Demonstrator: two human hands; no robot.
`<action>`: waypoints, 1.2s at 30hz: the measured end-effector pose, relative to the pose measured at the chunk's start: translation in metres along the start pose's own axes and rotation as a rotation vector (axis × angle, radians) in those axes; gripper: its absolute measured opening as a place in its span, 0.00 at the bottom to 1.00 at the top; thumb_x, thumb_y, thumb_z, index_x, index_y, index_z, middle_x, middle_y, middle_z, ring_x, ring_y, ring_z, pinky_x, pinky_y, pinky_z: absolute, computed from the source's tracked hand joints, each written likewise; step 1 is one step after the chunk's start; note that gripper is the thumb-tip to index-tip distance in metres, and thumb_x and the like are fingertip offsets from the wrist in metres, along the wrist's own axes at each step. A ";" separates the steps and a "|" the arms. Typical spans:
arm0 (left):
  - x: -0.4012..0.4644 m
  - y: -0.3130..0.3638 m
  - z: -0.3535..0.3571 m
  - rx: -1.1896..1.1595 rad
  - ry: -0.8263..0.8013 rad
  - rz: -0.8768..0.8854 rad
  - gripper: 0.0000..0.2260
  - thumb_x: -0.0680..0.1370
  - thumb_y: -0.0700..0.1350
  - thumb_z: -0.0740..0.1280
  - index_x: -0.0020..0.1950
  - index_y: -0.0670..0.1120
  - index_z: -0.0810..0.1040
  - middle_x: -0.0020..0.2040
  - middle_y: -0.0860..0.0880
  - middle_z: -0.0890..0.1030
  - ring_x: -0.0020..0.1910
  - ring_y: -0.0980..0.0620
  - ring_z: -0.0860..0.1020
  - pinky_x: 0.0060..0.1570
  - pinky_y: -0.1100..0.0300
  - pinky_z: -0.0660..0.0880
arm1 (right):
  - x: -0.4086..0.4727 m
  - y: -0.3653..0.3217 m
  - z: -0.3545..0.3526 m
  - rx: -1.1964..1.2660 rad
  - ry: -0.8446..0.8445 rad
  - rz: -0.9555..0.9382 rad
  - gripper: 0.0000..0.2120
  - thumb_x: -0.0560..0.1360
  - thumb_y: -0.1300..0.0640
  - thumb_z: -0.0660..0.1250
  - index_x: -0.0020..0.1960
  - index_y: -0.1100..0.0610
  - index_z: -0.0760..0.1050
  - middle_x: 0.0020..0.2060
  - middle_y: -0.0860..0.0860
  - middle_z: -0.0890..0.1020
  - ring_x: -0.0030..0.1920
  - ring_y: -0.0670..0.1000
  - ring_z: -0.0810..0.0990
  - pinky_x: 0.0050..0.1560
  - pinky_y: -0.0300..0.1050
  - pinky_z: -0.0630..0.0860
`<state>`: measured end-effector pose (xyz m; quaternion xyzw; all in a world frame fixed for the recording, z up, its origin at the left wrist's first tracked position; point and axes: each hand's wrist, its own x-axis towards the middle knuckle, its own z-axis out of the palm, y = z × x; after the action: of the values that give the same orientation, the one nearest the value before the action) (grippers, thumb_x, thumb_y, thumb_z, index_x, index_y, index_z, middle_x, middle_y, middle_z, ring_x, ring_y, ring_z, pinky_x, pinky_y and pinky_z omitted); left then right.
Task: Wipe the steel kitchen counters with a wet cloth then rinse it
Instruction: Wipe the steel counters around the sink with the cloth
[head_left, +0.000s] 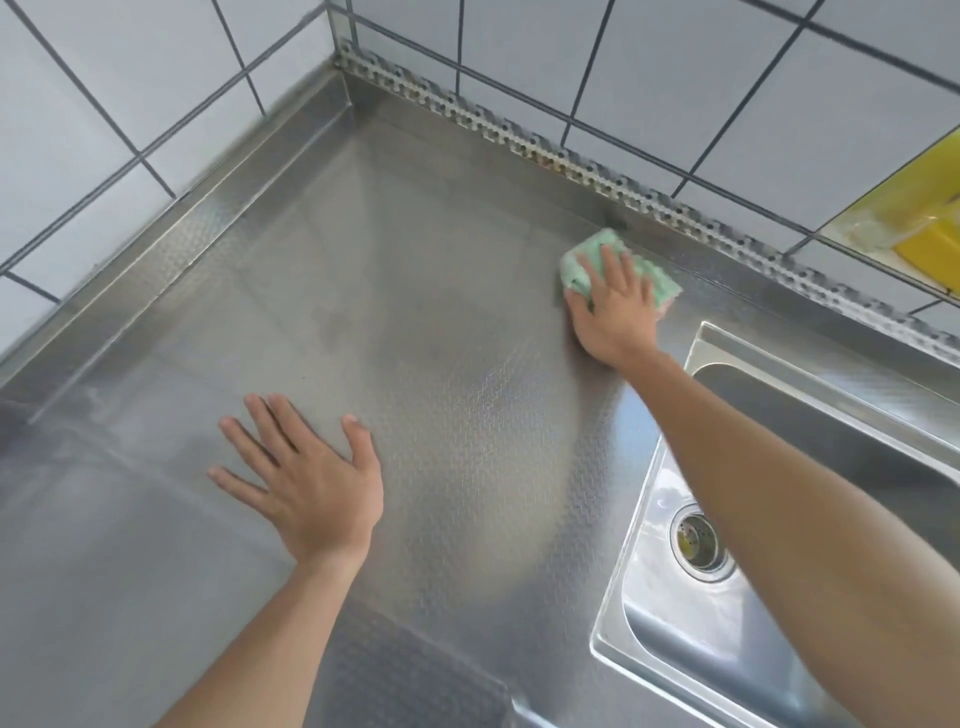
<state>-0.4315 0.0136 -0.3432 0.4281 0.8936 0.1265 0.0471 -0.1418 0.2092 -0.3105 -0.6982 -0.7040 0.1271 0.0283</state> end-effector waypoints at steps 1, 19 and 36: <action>0.000 0.000 0.000 -0.006 -0.001 0.000 0.36 0.83 0.60 0.52 0.83 0.37 0.55 0.85 0.39 0.55 0.85 0.36 0.47 0.77 0.25 0.46 | -0.012 -0.016 0.005 -0.001 -0.001 -0.074 0.26 0.85 0.42 0.51 0.82 0.46 0.57 0.83 0.52 0.53 0.83 0.56 0.46 0.81 0.60 0.42; 0.002 -0.002 0.004 -0.037 0.012 0.006 0.35 0.82 0.59 0.55 0.82 0.36 0.58 0.85 0.38 0.57 0.85 0.33 0.49 0.76 0.23 0.45 | -0.051 0.076 -0.004 0.040 -0.020 0.018 0.26 0.85 0.45 0.53 0.82 0.44 0.57 0.84 0.51 0.51 0.83 0.54 0.45 0.81 0.59 0.40; -0.076 -0.112 -0.043 -0.046 -0.142 0.429 0.26 0.85 0.54 0.55 0.81 0.43 0.67 0.83 0.43 0.64 0.84 0.40 0.58 0.79 0.33 0.54 | -0.270 0.026 0.018 -0.015 -0.330 -0.713 0.29 0.81 0.48 0.52 0.82 0.43 0.57 0.83 0.45 0.49 0.83 0.49 0.42 0.82 0.55 0.41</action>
<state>-0.4762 -0.1211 -0.3340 0.6151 0.7733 0.1238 0.0915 -0.1138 -0.0614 -0.2967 -0.3804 -0.8983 0.2148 -0.0477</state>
